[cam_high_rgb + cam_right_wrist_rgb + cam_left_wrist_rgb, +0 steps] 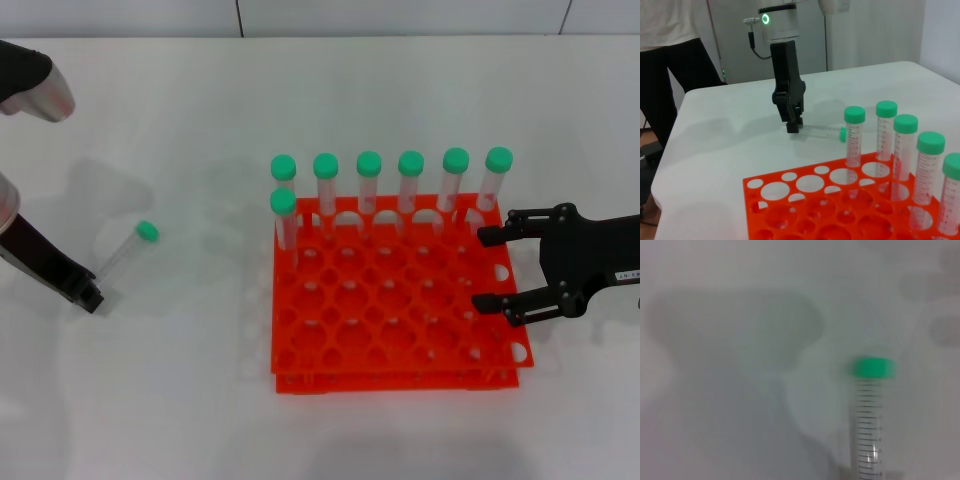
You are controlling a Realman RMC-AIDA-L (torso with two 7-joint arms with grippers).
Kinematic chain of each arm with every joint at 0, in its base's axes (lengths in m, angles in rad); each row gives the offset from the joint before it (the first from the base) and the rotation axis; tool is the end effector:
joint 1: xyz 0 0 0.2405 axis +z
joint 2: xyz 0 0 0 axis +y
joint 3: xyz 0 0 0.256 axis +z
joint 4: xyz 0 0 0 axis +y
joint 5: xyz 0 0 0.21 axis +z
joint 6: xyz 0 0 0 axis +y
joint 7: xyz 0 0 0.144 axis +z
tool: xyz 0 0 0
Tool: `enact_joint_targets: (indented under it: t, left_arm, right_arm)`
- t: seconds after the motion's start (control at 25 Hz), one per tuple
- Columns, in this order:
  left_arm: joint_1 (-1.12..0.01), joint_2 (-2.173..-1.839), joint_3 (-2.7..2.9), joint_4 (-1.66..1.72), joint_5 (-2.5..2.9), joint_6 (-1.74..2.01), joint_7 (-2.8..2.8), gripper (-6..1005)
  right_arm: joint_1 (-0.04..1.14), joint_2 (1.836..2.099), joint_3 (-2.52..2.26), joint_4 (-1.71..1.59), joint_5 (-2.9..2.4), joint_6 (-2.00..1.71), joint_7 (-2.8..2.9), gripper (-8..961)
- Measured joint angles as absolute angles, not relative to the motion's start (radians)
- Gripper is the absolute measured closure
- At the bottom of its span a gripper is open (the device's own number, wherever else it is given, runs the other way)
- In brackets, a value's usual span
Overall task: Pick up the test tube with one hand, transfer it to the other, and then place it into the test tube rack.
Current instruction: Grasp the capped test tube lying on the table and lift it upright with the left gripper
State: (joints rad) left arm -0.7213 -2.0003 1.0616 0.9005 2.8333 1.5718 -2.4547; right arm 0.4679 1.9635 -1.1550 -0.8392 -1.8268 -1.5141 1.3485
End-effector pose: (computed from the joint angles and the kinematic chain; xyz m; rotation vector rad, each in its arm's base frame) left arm -0.2776 0.3646 0.0353 -2.3917 -1.3137 0.7518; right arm 0.2469 0.3292 0.0103 -2.9451 0.2021 0.4059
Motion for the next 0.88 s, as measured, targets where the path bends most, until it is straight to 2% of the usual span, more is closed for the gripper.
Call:
enact_joint_targets:
  t: [0.12, 0.48, 0.88]
  left_arm:
    - [-0.721, -2.0, 1.062, 0.9, 2.833, 1.565, -2.455, 799]
    - [-0.722, -2.003, 1.058, 0.912, 2.826, 1.57, -2.45, 808]
    - [-0.63, -2.009, 1.048, 1.334, 2.582, 1.773, -2.437, 810]
  right_arm:
    - [0.468, 1.964, -1.155, -0.839, -1.827, -1.514, 1.349, 140]
    - [0.468, 1.964, -1.134, -0.839, -1.827, -1.527, 1.349, 140]
    - [0.466, 1.96, -1.078, -0.83, -1.831, -1.578, 1.347, 140]
